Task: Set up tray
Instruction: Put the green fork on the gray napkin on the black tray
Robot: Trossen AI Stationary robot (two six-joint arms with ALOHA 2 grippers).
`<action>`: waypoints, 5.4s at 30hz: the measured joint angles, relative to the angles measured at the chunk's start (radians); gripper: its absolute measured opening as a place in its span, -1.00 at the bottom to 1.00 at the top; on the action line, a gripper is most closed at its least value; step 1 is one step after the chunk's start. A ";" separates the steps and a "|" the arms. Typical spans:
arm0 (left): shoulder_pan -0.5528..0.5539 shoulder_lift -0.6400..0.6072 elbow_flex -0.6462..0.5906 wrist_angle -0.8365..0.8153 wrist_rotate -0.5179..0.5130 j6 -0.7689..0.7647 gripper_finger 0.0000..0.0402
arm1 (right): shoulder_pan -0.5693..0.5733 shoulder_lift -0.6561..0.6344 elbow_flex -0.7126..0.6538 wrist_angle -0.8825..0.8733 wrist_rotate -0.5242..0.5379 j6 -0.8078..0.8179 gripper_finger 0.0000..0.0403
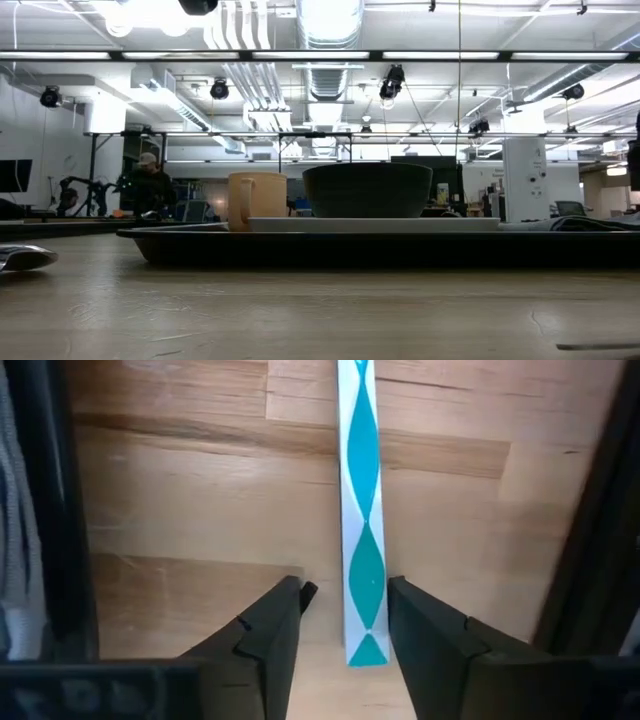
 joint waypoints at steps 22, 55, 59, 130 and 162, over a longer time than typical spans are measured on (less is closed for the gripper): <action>0.000 0.000 -0.010 0.011 0.050 -0.026 -0.79 | 0.001 -0.026 0.323 -0.323 0.163 -0.029 -0.83; 0.000 0.000 -0.487 1.194 0.467 -0.328 -0.79 | -0.739 0.157 0.867 0.786 -0.022 -1.849 -0.83; 0.000 0.000 -0.488 1.203 0.494 -0.391 -0.79 | -0.762 0.271 0.964 0.786 -0.123 -1.911 -0.83; -0.165 0.002 -0.484 1.450 0.670 -0.632 -0.92 | -0.872 0.701 1.505 0.723 -0.593 -1.975 -0.64; -0.153 0.013 -0.458 0.948 -0.374 -0.242 -0.93 | -0.823 0.557 1.518 0.504 0.537 -2.033 0.11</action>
